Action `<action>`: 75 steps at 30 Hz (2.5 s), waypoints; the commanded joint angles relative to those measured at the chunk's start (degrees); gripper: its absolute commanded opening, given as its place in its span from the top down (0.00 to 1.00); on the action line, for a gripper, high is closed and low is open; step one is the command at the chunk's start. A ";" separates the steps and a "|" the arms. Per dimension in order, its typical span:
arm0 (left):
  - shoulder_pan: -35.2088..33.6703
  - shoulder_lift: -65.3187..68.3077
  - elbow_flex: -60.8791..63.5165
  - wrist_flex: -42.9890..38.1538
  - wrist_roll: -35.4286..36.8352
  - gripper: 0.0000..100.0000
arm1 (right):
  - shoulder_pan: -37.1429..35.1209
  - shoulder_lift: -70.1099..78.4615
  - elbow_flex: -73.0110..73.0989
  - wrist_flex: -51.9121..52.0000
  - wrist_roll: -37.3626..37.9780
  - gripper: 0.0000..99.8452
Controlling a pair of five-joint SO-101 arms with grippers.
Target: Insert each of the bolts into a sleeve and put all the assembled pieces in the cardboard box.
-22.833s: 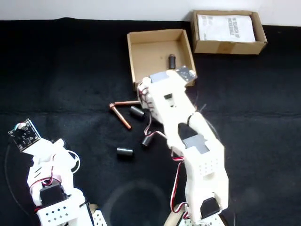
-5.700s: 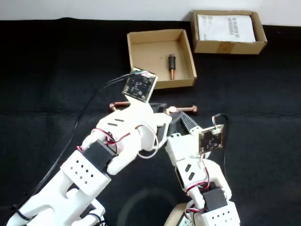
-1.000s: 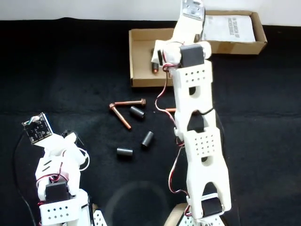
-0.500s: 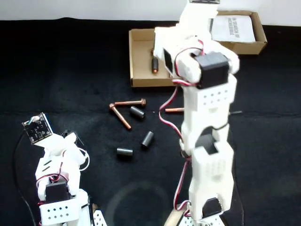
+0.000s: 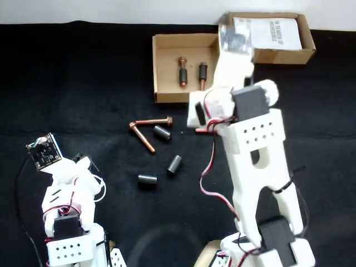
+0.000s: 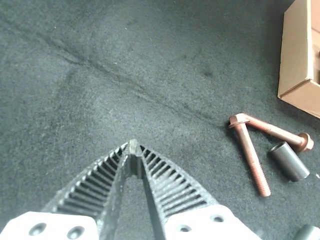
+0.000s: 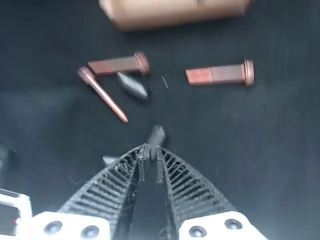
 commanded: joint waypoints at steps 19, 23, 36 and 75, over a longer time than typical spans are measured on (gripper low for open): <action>-0.75 -1.71 1.10 0.18 0.26 0.99 | -1.01 -11.30 53.67 -50.42 -22.86 0.99; -0.75 -1.71 1.10 0.18 0.26 0.99 | -4.53 -11.30 59.91 -59.21 -25.41 0.99; -0.75 -1.71 1.10 0.18 0.26 0.99 | -15.69 -11.30 61.23 -60.70 -25.32 0.83; -0.75 -1.71 1.10 0.18 0.26 0.99 | -14.46 8.66 48.66 -60.62 -24.97 0.82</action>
